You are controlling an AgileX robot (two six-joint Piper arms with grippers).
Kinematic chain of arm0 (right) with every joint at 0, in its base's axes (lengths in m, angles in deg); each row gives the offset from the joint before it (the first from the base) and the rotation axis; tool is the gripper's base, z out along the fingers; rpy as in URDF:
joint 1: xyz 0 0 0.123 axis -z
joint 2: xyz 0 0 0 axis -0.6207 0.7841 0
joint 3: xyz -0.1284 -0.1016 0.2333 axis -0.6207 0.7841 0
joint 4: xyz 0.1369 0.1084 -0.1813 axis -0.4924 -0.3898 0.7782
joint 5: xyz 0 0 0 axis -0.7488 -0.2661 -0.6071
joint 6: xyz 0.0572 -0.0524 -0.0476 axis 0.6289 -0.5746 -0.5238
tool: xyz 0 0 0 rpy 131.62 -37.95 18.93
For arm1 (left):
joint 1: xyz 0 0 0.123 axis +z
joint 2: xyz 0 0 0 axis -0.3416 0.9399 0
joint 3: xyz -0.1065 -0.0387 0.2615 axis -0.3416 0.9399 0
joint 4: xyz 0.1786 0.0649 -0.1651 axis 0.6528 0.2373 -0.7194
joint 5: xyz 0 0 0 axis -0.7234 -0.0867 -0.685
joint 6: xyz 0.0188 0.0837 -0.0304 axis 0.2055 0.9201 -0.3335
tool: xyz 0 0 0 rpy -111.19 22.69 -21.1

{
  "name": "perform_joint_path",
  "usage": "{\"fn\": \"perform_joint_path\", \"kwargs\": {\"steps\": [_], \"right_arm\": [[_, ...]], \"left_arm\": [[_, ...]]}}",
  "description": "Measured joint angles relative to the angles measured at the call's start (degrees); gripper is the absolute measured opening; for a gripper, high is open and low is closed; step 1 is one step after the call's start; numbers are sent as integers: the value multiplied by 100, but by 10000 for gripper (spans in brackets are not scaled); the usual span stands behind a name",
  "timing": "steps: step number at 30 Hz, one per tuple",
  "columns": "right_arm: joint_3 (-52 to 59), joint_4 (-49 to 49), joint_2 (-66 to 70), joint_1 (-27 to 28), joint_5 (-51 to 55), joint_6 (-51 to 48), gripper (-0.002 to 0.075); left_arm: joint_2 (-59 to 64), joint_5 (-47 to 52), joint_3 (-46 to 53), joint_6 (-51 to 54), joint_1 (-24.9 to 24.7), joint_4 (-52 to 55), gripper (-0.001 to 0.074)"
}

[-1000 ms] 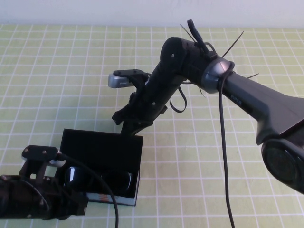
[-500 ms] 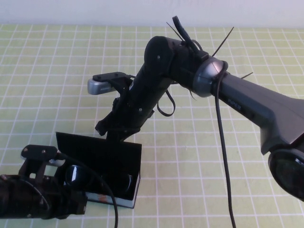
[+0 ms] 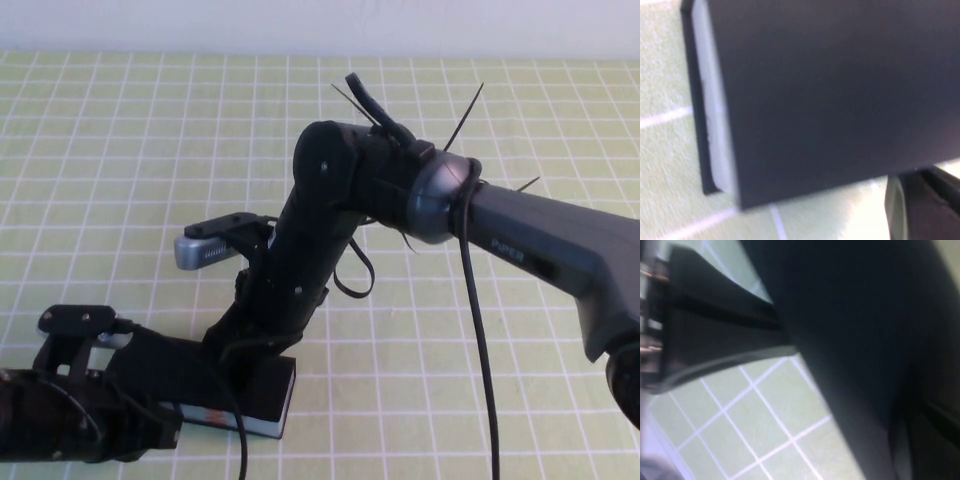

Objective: Return glasses to glasses case

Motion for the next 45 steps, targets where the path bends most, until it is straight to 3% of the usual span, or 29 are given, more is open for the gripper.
{"fn": "perform_joint_path", "kwargs": {"steps": [9, 15, 25, 34, 45], "right_arm": [[169, 61, 0, -24, -19, -14, -11], [181, 74, -110, -24, -19, -36, -11], [454, 531, -1678, -24, -19, 374, -11], [2341, 1375, -4076, -24, -212, 1538, -11], [4973, 1696, -6924, -24, -909, 2001, -11]], "left_arm": [[-1286, 584, 0, -1917, 0, 1681, -4], [-2783, 953, 0, -2168, 0, 1916, -4], [-6124, -193, 227, -2406, 0, 2376, -4], [-7973, -806, 1021, -2560, 0, 2987, -4], [-8176, -1682, 2082, -2562, 0, 3327, -4]]}}
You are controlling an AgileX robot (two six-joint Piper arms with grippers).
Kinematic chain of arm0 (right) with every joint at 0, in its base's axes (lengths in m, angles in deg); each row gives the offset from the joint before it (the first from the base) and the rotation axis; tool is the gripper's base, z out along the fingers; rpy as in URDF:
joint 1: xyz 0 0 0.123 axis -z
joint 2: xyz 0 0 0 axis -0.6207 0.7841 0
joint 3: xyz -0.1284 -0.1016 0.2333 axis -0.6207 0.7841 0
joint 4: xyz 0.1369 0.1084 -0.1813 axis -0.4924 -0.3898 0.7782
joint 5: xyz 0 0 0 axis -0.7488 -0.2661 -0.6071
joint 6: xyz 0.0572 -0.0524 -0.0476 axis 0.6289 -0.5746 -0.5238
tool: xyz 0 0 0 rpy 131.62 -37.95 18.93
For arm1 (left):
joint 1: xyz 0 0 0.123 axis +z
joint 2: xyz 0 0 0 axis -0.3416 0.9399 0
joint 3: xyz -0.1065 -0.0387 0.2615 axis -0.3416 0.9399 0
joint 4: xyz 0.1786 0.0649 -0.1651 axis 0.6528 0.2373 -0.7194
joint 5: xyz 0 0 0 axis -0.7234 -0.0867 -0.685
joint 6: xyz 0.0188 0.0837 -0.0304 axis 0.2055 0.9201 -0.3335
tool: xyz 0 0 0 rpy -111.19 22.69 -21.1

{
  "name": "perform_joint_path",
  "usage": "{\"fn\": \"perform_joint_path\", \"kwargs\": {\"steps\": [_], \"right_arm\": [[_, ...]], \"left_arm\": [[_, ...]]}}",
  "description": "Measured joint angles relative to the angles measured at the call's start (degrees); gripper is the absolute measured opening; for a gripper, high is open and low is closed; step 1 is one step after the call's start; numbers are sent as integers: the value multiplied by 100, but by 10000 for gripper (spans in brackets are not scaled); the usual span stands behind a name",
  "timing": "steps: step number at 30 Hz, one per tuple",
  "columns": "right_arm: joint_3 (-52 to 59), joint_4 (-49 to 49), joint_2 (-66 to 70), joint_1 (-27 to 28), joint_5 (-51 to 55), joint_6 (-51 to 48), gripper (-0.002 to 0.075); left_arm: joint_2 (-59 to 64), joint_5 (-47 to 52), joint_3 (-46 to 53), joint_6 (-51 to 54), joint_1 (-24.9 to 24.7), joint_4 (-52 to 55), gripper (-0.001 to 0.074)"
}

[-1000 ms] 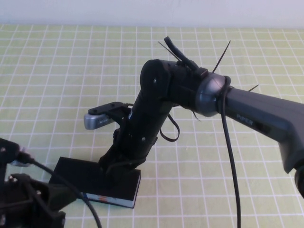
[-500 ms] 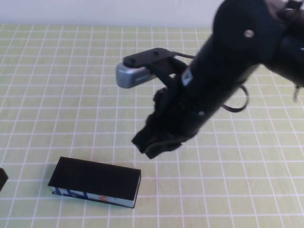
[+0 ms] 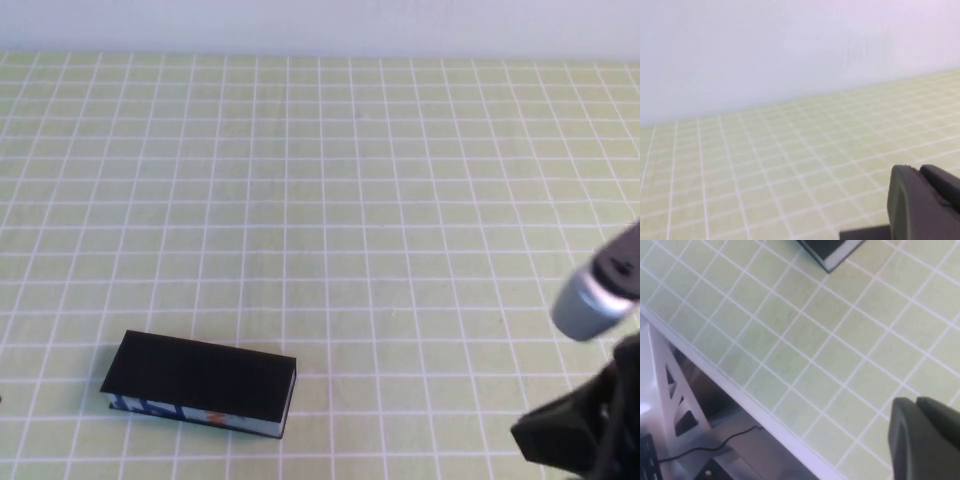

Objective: Return glasses to glasses case

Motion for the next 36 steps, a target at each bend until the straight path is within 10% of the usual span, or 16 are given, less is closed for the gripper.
{"fn": "perform_joint_path", "kwargs": {"steps": [24, 36], "right_arm": [[3125, -723, -2965, 0, -2546, 12, -11], [3926, 848, -3228, 644, -4137, 12, -11]], "left_arm": [[0, -96, 384, 0, 0, 15, -4], [0, -96, 384, 0, 0, 15, -4]]}}
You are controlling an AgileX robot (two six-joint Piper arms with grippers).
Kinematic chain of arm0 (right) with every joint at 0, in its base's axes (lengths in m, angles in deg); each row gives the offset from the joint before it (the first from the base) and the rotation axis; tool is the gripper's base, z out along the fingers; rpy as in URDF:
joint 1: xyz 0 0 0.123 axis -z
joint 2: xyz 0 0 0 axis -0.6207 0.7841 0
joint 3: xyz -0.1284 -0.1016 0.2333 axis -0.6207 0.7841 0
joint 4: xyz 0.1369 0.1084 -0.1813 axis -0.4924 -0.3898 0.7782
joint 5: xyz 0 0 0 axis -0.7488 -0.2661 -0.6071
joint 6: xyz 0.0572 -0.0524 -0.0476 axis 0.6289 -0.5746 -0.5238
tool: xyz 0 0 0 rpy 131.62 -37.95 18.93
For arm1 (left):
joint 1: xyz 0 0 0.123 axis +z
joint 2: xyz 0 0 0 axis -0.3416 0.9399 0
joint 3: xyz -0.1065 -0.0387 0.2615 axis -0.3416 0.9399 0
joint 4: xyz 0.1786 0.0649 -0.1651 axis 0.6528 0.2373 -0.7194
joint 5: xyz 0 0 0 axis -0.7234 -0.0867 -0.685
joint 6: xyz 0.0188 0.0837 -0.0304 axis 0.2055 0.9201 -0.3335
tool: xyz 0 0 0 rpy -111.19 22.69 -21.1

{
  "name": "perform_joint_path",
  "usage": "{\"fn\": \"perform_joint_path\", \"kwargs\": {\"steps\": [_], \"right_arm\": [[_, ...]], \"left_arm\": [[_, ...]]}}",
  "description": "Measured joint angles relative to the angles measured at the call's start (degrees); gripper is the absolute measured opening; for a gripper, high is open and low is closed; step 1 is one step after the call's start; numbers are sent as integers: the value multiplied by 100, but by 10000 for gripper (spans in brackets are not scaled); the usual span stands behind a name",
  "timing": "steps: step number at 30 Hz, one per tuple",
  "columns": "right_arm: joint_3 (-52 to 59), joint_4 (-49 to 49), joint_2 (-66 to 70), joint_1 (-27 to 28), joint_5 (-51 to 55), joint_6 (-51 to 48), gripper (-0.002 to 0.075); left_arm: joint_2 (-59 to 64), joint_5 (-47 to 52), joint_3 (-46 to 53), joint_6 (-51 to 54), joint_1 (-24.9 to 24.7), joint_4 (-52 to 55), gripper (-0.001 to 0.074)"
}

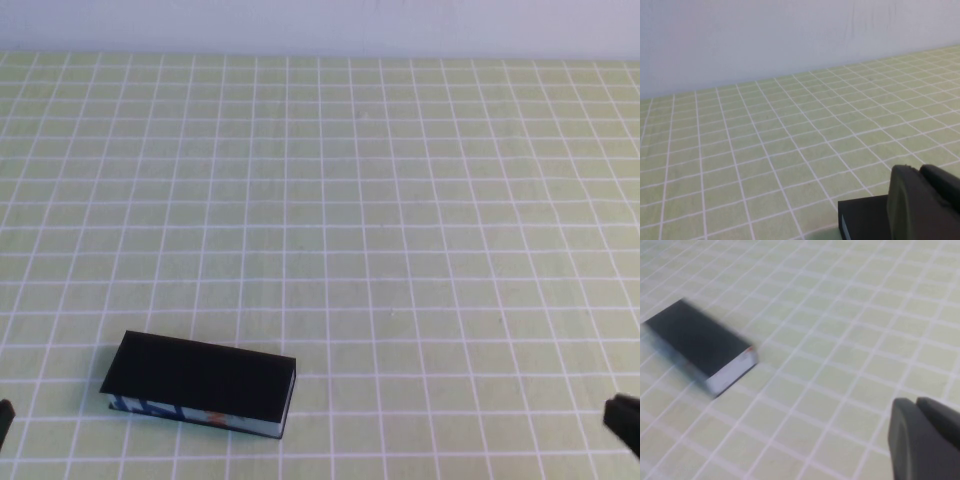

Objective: Return glasses to glasses case

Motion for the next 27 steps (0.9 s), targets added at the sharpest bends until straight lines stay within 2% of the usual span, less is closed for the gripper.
{"fn": "perform_joint_path", "kwargs": {"steps": [8, 12, 14, 17, 27], "right_arm": [[1172, 131, -1016, 2689, -1329, 0, -11], [1513, 131, -1623, 3546, -1572, 0, -11], [1686, 131, -1929, 3786, -1580, 0, -11], [1819, 131, -2295, 3855, -1483, 0, -11], [1830, 109, -2376, 3866, -9, 0, -11]], "left_arm": [[0, 0, 0, 0, 0, 0, -4], [0, 0, 0, 0, 0, 0, -4], [0, 0, 0, 0, 0, 0, -4], [0, 0, 0, 0, 0, 0, -4], [0, 0, 9, -10, 0, 0, -4]]}}
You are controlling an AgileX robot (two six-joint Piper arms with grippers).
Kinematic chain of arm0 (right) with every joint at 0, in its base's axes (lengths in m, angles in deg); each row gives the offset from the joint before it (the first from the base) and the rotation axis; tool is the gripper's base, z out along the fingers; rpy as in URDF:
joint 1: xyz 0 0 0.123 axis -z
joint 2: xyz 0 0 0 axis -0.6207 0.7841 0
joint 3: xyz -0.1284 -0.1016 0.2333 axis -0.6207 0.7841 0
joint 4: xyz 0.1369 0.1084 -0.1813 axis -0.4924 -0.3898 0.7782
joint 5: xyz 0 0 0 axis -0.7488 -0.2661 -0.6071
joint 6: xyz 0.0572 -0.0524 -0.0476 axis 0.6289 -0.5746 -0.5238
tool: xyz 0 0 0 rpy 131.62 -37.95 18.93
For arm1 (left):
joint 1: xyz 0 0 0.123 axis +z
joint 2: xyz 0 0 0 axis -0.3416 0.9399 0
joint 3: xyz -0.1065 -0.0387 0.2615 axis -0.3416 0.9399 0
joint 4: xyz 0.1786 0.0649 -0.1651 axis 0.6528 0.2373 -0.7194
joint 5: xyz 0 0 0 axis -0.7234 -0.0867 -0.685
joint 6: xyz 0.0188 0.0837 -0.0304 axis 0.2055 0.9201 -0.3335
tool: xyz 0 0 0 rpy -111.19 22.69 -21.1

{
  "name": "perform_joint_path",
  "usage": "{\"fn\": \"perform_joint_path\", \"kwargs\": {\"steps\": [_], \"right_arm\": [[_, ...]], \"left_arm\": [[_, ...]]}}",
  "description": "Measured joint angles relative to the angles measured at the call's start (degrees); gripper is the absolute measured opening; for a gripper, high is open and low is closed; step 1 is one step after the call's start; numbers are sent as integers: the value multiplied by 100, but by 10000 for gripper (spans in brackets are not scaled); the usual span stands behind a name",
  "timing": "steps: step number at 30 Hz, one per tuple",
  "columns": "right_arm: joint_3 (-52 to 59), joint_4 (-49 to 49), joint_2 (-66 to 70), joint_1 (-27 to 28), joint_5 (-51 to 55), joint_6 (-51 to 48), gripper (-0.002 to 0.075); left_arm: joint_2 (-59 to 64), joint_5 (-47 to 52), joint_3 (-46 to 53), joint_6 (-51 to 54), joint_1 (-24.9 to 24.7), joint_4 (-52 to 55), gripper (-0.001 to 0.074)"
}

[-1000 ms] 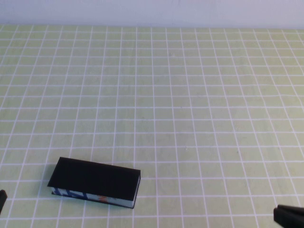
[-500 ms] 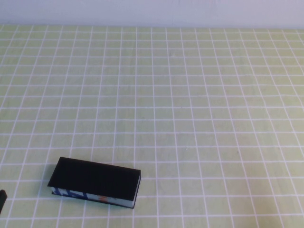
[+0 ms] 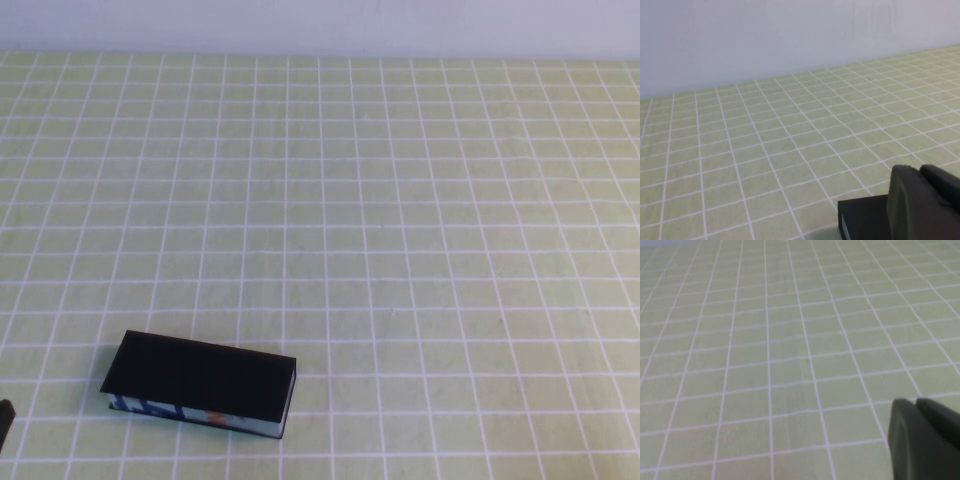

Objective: Return glasses to glasses case

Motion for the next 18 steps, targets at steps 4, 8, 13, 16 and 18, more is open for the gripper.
{"fn": "perform_joint_path", "kwargs": {"steps": [4, 8, 13, 16, 18], "right_arm": [[0, -35, 0, 0, 22, 0, -11], [0, -43, 0, 0, 22, 0, -11], [0, -47, 0, 0, 22, 0, -11], [0, -47, 0, 0, 22, 0, -11], [0, -56, 0, 0, 22, 0, -11]], "left_arm": [[0, 0, 0, 0, 0, 0, -4], [0, 0, 0, 0, 0, 0, -4], [0, 0, 0, 0, 0, 0, -4], [0, 0, 0, 0, 0, 0, -4], [0, 0, 0, 0, 0, 0, -4]]}}
